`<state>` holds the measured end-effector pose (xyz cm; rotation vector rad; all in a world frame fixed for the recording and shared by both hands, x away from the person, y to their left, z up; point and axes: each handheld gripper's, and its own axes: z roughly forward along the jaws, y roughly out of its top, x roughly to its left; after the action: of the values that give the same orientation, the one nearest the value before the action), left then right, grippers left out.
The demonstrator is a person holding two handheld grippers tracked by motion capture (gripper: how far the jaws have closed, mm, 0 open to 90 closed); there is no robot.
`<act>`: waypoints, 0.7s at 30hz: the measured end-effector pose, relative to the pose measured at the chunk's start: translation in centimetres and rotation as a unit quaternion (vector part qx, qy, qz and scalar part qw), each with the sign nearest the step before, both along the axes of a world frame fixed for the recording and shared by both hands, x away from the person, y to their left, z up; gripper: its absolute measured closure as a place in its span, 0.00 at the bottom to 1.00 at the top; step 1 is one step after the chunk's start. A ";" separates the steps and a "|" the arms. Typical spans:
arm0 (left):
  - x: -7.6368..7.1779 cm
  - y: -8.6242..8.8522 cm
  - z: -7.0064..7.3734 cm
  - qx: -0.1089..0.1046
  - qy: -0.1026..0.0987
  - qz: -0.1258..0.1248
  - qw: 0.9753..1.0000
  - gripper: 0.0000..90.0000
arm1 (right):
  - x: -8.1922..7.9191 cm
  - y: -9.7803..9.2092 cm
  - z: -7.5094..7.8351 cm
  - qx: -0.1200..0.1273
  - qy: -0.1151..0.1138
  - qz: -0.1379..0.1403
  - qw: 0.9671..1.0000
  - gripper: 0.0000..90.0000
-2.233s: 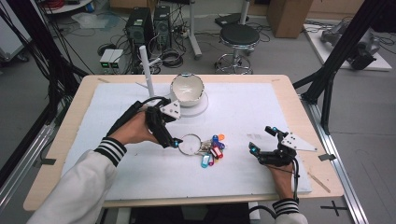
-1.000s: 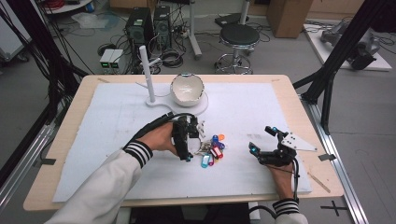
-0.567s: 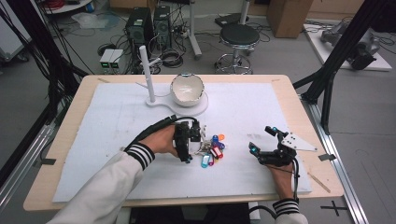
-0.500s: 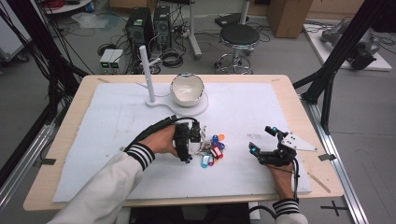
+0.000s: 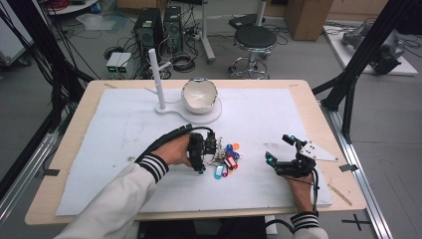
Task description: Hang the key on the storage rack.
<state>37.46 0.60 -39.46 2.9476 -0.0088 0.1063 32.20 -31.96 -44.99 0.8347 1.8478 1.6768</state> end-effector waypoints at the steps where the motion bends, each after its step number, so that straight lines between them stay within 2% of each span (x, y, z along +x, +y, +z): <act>1: 0.0 -0.1 -0.1 0.001 0.002 0.002 1.000 0.49 | 0.0 0.0 0.0 0.000 0.000 0.000 1.000 0.03; 4: 0.0 -0.2 -0.1 0.011 0.002 0.003 1.000 0.55 | 0.0 0.0 0.0 0.000 0.000 0.000 1.000 0.02; 11: 0.1 -0.4 -0.1 0.018 0.008 0.020 1.000 0.67 | 0.0 0.0 0.0 0.001 0.002 -0.001 1.000 0.03; 21: 0.2 -0.5 -0.3 0.033 0.015 0.028 0.999 0.75 | 0.0 0.0 0.0 0.001 0.002 -0.001 1.000 0.03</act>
<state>37.65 0.15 -39.73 3.0154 0.0752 0.0710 32.18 -31.98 -44.99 0.8420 1.8479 1.6759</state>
